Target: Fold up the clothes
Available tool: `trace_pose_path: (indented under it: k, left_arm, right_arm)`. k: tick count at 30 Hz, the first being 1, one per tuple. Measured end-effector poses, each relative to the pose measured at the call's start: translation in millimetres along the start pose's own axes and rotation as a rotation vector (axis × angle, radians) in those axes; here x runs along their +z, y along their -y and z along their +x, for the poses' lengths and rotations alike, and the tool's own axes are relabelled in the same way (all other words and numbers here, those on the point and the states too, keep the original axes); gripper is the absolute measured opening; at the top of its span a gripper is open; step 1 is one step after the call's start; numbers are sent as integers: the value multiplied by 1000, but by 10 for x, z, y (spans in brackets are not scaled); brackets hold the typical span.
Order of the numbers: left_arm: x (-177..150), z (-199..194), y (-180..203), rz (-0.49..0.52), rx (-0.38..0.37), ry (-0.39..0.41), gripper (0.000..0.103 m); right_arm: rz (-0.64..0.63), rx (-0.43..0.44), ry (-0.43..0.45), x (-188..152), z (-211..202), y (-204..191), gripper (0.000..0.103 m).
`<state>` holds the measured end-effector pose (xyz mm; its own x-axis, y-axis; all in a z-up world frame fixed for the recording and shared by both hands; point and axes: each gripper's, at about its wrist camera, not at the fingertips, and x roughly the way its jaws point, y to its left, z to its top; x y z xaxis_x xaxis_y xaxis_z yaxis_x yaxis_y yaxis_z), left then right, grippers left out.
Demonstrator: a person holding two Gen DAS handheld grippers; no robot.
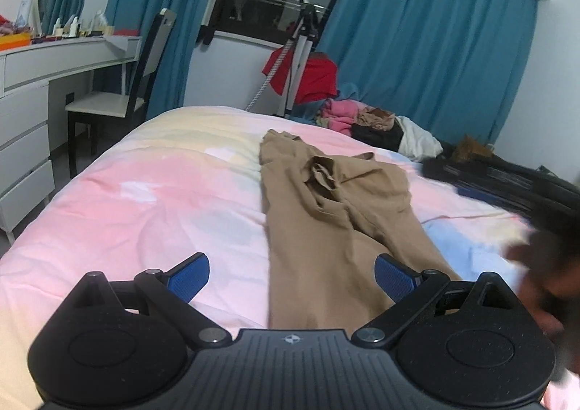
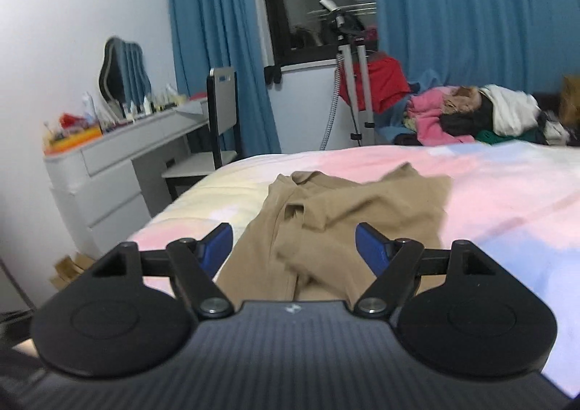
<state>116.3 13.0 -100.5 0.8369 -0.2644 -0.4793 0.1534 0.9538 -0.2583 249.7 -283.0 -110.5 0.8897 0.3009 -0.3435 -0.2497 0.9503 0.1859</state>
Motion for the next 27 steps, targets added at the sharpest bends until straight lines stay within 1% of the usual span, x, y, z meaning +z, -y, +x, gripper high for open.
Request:
trace_pose_path:
  k: [2, 6, 9, 12, 16, 18, 21, 23, 25, 27]
  left_arm:
    - [-17, -59, 84, 12, -10, 4, 99]
    - [-97, -221, 285, 53, -37, 5, 99]
    - [-207, -305, 465, 60, -81, -22, 99]
    - [-364, -346, 684, 35, -161, -88, 97]
    - [-587, -375, 995, 17, -275, -155, 95]
    - [-715, -334, 1135, -6, -323, -203, 94]
    - [-932, -194, 1309, -62, -384, -298, 86]
    - [-1073, -84, 1412, -83, -417, -357, 83]
    - [-1167, 4, 1484, -75, -435, -390, 74]
    - [-1250, 95, 1553, -63, -453, -413, 67]
  right_arm:
    - [36, 6, -1, -92, -420, 46, 76]
    - [99, -61, 28, -253, -1181, 168, 76]
    - [217, -118, 92, -372, -1671, 390, 76]
    - [304, -176, 131, -523, -1970, 618, 79]
    - [335, -279, 138, -586, -2059, 853, 79]
    - [380, -273, 142, -599, -2049, 966, 79]
    - [448, -263, 149, -617, -2034, 1136, 79]
    - [469, -265, 130, -647, -1999, 1226, 79]
    - [491, -261, 111, -676, -1957, 1293, 79]
    - [515, -253, 93, -703, -1909, 1348, 79]
